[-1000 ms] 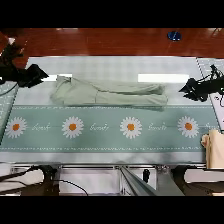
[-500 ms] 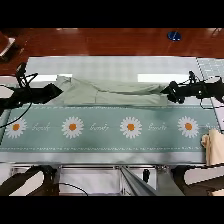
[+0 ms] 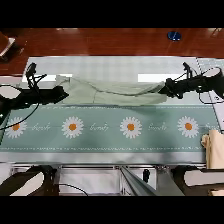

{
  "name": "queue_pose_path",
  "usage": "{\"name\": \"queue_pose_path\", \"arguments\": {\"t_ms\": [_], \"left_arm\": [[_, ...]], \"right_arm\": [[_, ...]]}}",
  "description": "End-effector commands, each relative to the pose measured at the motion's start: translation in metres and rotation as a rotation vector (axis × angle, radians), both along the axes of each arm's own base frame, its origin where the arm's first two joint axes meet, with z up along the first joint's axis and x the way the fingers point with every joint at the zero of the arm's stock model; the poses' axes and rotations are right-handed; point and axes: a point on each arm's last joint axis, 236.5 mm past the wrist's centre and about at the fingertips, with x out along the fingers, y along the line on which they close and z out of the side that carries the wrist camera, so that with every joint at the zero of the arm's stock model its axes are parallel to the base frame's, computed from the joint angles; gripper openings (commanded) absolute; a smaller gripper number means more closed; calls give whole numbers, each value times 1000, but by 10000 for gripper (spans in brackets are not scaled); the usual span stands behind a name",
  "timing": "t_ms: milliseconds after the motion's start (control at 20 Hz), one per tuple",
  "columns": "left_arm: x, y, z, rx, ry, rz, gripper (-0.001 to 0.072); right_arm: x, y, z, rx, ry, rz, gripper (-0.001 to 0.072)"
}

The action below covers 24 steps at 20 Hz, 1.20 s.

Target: Fold the shirts.

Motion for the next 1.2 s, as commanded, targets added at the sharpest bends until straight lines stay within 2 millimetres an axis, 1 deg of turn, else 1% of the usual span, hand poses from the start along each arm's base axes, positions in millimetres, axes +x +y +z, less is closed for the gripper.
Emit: {"name": "queue_pose_path", "arguments": {"t_ms": [0, 150, 250, 400, 500, 550, 650, 700, 750, 800, 900, 1000, 1050, 1100, 1150], "left_arm": [[-5, -44, 8, -35, -35, -92, 18], [-9, -104, 5, -51, -46, -183, 17], [-11, -150, 0, -61, -26, -278, 17], [-5, -222, -3, -83, -7, -395, 17], [-8, -265, -10, -105, 39, -462, 17], [-13, -285, -16, -114, 71, -499, 17], [-32, -326, -26, -154, 152, -551, 17], [-45, -348, -30, -174, 174, -589, 17], [-60, -365, -37, -173, 191, -634, 17], [-80, -380, -46, -168, 216, -682, 17], [-118, -403, -62, -170, 273, -742, 17], [-148, -420, -69, -189, 314, -784, 17], [-155, -422, -69, -188, 313, -805, 17], [-152, -422, -65, -192, 307, -802, 18], [-138, -419, -58, -204, 292, -784, 18]], "right_arm": [[-49, -25, 40, -182, -56, 31, 20], [-94, -20, 86, -227, -191, -1, 21], [-119, -13, 111, -235, -263, -23, 21], [-149, -3, 149, -240, -359, -43, 21], [-163, 6, 167, -225, -412, -46, 21], [-170, 10, 173, -216, -428, -41, 21], [-177, 14, 180, -210, -450, -41, 21], [-178, 16, 183, -202, -460, -41, 21], [-178, 19, 185, -190, -464, -39, 21], [-178, 22, 187, -176, -471, -33, 21], [-177, 25, 189, -165, -484, -25, 21], [-177, 26, 190, -163, -487, -24, 21], [-176, 26, 191, -163, -491, -26, 21], [-176, 26, 191, -162, -493, -27, 21], [-176, 26, 191, -160, -490, -27, 21]]}}
